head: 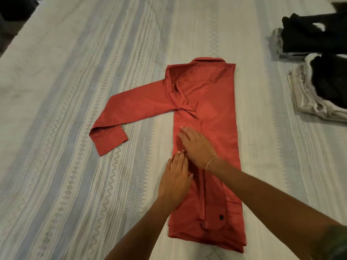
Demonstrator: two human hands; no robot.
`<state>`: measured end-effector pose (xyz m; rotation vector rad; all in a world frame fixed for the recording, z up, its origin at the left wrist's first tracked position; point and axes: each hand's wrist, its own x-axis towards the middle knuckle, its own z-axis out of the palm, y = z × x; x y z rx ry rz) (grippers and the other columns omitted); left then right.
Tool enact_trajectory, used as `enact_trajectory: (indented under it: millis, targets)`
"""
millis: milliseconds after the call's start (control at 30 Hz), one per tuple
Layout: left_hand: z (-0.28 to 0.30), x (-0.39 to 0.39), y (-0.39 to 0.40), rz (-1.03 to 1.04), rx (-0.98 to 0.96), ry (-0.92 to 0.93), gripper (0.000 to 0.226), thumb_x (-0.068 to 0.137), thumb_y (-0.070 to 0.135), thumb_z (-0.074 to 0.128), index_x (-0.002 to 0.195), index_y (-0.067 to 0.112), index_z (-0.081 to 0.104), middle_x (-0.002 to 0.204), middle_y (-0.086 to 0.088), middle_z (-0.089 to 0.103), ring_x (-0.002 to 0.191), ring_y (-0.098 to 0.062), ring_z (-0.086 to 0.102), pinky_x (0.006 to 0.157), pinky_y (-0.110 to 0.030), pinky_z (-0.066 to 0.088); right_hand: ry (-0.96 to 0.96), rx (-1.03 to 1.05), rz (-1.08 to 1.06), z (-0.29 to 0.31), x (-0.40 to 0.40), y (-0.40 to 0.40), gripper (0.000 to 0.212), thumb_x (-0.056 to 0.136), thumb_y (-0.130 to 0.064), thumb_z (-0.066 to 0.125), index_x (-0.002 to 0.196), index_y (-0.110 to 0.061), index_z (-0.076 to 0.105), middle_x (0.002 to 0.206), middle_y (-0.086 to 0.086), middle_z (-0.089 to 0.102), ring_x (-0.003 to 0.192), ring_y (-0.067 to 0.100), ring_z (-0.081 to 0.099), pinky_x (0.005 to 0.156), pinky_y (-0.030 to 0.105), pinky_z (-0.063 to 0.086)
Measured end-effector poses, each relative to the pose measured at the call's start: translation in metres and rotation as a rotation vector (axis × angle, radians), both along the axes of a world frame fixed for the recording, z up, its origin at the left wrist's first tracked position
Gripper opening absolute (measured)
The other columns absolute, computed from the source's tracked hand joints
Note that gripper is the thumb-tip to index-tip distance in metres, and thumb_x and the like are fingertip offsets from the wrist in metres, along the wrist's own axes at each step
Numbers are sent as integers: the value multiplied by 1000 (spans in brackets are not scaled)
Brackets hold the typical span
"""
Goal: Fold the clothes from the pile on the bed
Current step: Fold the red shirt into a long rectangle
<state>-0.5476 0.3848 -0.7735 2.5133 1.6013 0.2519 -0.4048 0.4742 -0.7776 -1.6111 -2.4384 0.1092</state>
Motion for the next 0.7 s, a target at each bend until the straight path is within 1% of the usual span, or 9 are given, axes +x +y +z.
enact_trajectory:
  millis: [67, 133, 233, 300, 367, 433, 500, 567, 700]
  targets:
    - [-15, -12, -21, -2, -64, 5, 71, 98, 43, 46, 154, 1, 30, 163, -16, 26, 151, -28, 25, 121, -43, 25, -88, -139, 13, -11, -1, -17, 56, 101, -30, 36, 154, -12, 37, 162, 14, 31, 149, 32, 30, 121, 47, 29]
    - [-24, -23, -50, 18, -136, -30, 73, 103, 47, 36, 159, 4, 15, 167, -14, 10, 155, -24, 10, 123, -41, 12, -170, -220, -18, -12, 2, -26, 63, 103, -44, 15, 161, -18, 17, 168, 10, 13, 155, 29, 13, 125, 48, 13]
    - [-22, -30, -84, 143, -229, -175, 68, 104, 43, 34, 159, 7, 17, 166, -10, 15, 154, -21, 13, 125, -36, 14, -224, -233, -61, -5, -2, -32, 65, 105, -48, 25, 162, -20, 12, 168, 10, 10, 155, 29, 9, 125, 51, 6]
    - [-13, -29, -94, 313, -257, -333, 57, 102, 37, 42, 150, 6, 36, 153, -9, 39, 140, -23, 37, 118, -36, 33, -197, -198, -74, 1, -6, -41, 64, 104, -44, 40, 159, -14, 25, 166, 12, 21, 153, 31, 19, 124, 50, 12]
    - [2, -26, -91, 492, -274, -496, 35, 98, 28, 56, 128, 9, 54, 121, -2, 56, 109, -16, 54, 98, -34, 50, -131, -146, -79, 8, -9, -55, 57, 97, -37, 59, 145, -10, 47, 154, 14, 43, 142, 32, 40, 120, 46, 30]
    - [15, -29, -83, 618, -383, -638, 11, 91, 21, 69, 98, 17, 62, 91, 8, 61, 79, -4, 57, 76, -29, 52, -35, -108, -80, 15, -11, -73, 46, 89, -34, 71, 127, -11, 59, 131, 11, 58, 119, 30, 57, 100, 41, 48]
    - [23, -36, -75, 659, -603, -699, 22, 84, 21, 77, 70, 16, 61, 65, 9, 61, 56, -2, 52, 59, -31, 48, 48, -162, -31, 20, -13, -97, 36, 89, -31, 72, 118, -11, 62, 116, 8, 60, 105, 28, 60, 85, 38, 51]
    - [26, -42, -70, 664, -840, -690, 27, 78, 20, 81, 64, 8, 62, 62, 0, 65, 57, -13, 59, 56, -34, 51, 134, -356, 8, 22, -14, -118, 30, 95, -27, 66, 120, -10, 60, 117, 9, 58, 107, 28, 56, 90, 38, 50]
    - [35, -55, -84, 596, -1278, -770, 26, 76, 13, 86, 96, 0, 75, 94, -15, 77, 91, -31, 75, 82, -49, 61, 192, -489, -9, 24, -13, -143, 43, 94, -37, 66, 132, -18, 58, 124, 6, 53, 113, 25, 50, 97, 43, 46]
